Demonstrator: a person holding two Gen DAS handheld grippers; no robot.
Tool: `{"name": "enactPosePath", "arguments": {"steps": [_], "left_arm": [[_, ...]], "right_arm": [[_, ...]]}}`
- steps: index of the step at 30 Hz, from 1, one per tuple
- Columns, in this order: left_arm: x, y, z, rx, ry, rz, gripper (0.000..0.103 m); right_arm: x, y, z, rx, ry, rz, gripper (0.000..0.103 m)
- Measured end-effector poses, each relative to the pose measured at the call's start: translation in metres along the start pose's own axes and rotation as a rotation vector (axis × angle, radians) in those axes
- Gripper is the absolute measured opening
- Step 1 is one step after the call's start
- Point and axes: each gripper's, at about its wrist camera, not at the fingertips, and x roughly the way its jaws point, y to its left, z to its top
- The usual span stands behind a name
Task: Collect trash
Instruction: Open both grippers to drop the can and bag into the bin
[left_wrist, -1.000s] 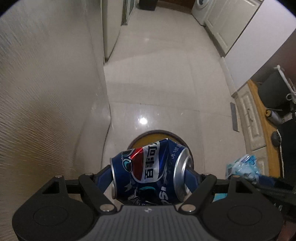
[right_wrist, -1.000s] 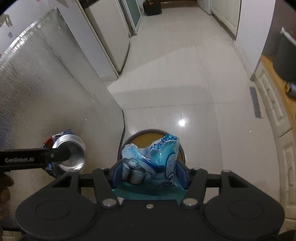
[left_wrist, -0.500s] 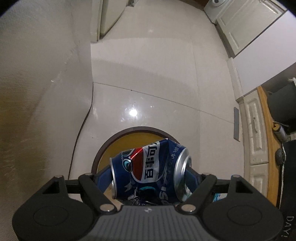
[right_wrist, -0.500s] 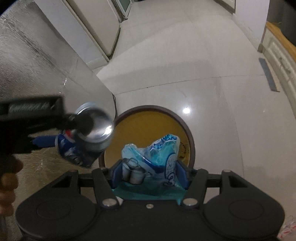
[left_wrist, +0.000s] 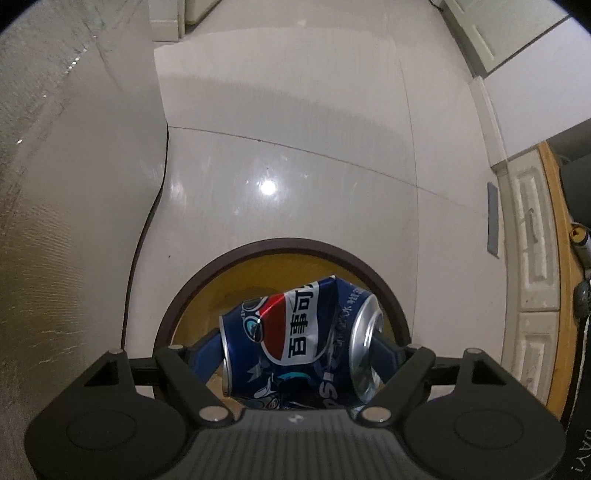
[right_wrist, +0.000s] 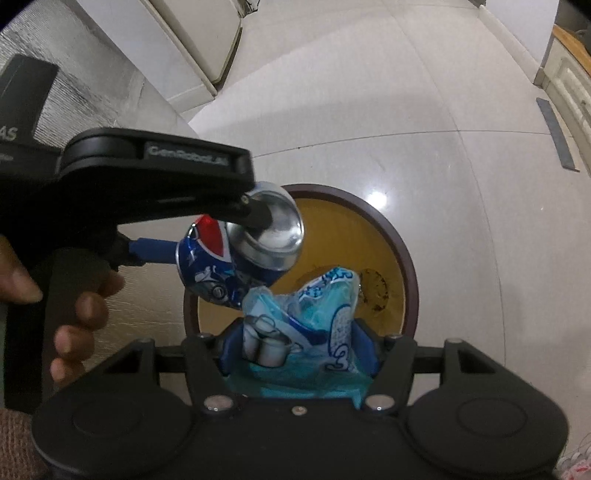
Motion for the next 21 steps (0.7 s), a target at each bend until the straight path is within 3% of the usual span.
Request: {"name": "enactPosePath", "arguments": {"steps": [3, 5, 6, 8, 21], "left_arm": [[0.005, 0.004, 0.003, 0.030, 0.028, 0.008, 0.083], [0.005, 0.008, 0.005, 0.027, 0.036, 0.014, 0.097], [0.004, 0.011, 0.005, 0.019, 0.032, 0.019, 0.098], [0.001, 0.017, 0.005, 0.001, 0.023, 0.015, 0.098], [-0.014, 0.033, -0.015, 0.056, 0.082, 0.077, 0.100]], "right_arm": [[0.006, 0.001, 0.001, 0.006, 0.006, 0.005, 0.063], [0.009, 0.002, 0.000, 0.006, 0.007, 0.012, 0.066], [0.009, 0.002, -0.002, 0.009, 0.004, 0.017, 0.068], [0.011, 0.002, -0.004, 0.020, -0.004, 0.016, 0.080], [0.011, -0.004, -0.018, 0.023, 0.058, -0.025, 0.090]]}}
